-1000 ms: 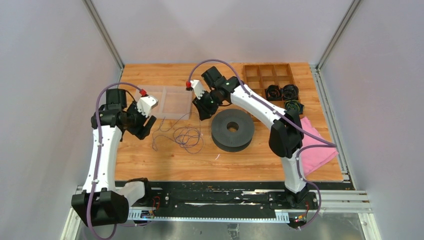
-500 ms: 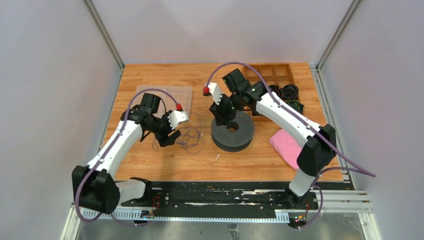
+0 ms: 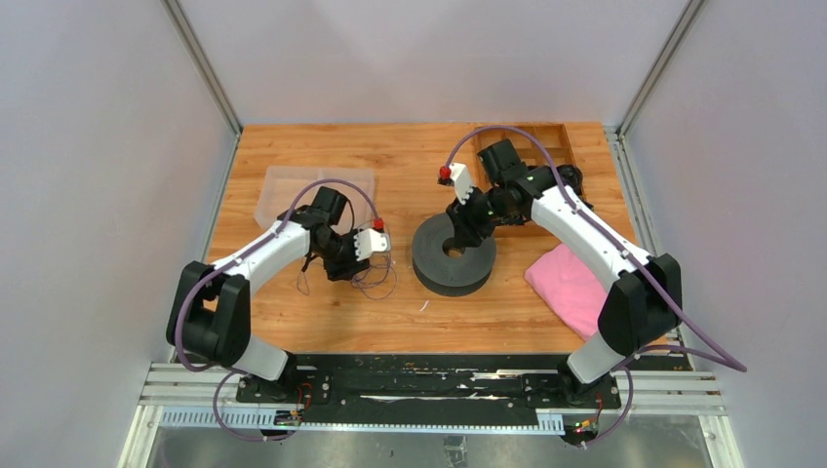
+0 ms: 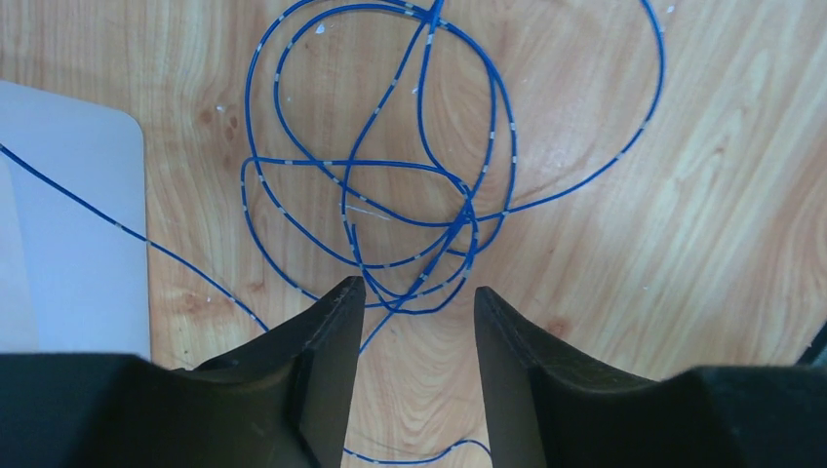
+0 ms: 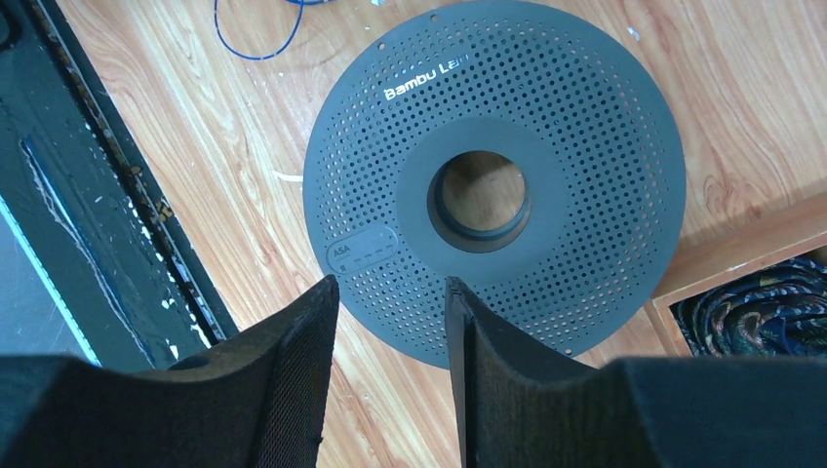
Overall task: Wrap the cables
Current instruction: Adjust the cable.
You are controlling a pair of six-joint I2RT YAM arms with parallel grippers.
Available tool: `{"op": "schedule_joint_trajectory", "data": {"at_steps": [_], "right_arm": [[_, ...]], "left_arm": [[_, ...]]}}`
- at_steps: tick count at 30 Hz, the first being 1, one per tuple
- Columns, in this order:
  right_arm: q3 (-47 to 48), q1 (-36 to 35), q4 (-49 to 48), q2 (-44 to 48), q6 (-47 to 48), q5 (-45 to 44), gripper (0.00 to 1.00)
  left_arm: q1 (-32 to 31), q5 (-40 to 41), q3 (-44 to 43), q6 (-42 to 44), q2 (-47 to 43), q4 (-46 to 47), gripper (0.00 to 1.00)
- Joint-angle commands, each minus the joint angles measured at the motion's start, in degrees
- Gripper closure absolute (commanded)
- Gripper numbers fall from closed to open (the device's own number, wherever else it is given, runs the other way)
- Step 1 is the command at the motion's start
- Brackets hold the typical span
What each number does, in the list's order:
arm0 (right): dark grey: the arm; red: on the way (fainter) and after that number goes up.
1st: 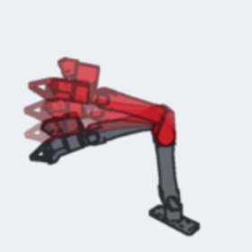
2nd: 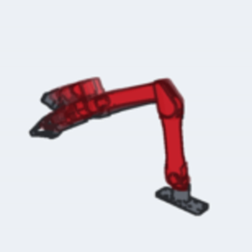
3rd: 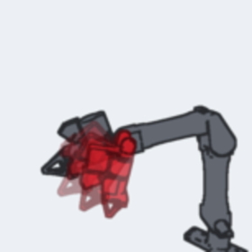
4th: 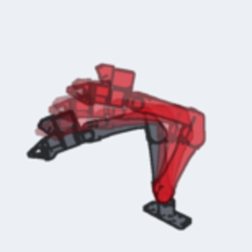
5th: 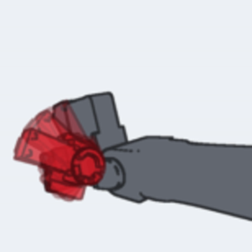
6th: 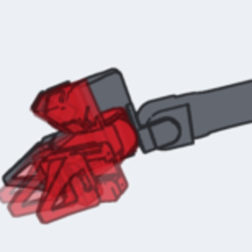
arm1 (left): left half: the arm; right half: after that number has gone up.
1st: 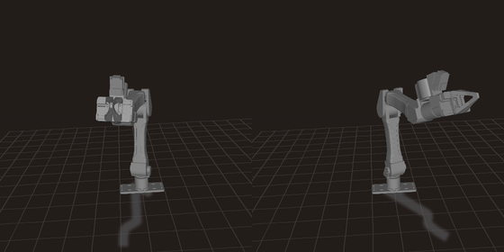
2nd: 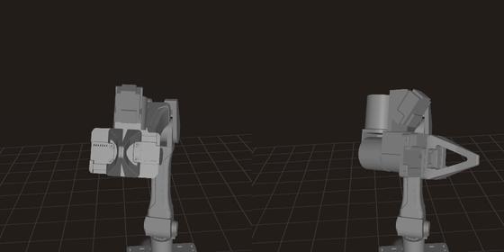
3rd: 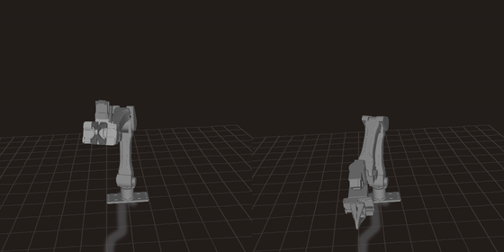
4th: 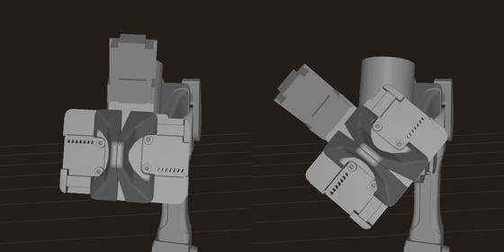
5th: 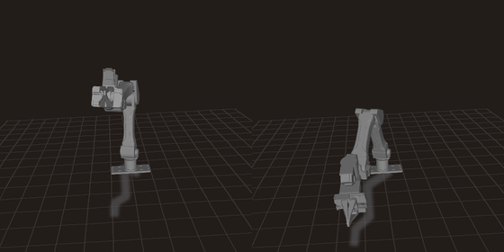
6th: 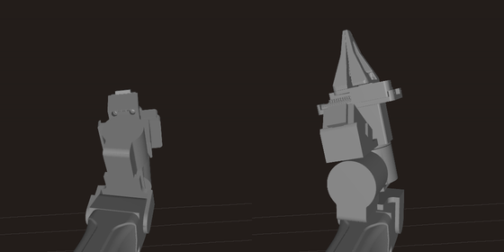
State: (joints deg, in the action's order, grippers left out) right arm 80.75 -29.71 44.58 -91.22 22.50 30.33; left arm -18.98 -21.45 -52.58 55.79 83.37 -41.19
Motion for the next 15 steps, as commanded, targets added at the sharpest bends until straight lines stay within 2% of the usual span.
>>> {"op": "schedule_joint_trajectory", "data": {"at_steps": [1,8,15], "right_arm": [[-1.46,1.96,-1.39,1.97,-0.44,4.09,0.56],[-2.08,2.98,-1.52,1.79,-0.61,5.70,0.56],[-2.14,3.14,-1.56,1.66,-0.70,5.99,0.57]], "left_arm": [[-0.98,2.49,0.37,0.82,2.06,4.19,0.52],[-2.45,3.89,2.17,0.13,3.78,6.51,0.63],[-2.72,4.82,1.95,-1.43,1.59,6.58,0.88]]}}
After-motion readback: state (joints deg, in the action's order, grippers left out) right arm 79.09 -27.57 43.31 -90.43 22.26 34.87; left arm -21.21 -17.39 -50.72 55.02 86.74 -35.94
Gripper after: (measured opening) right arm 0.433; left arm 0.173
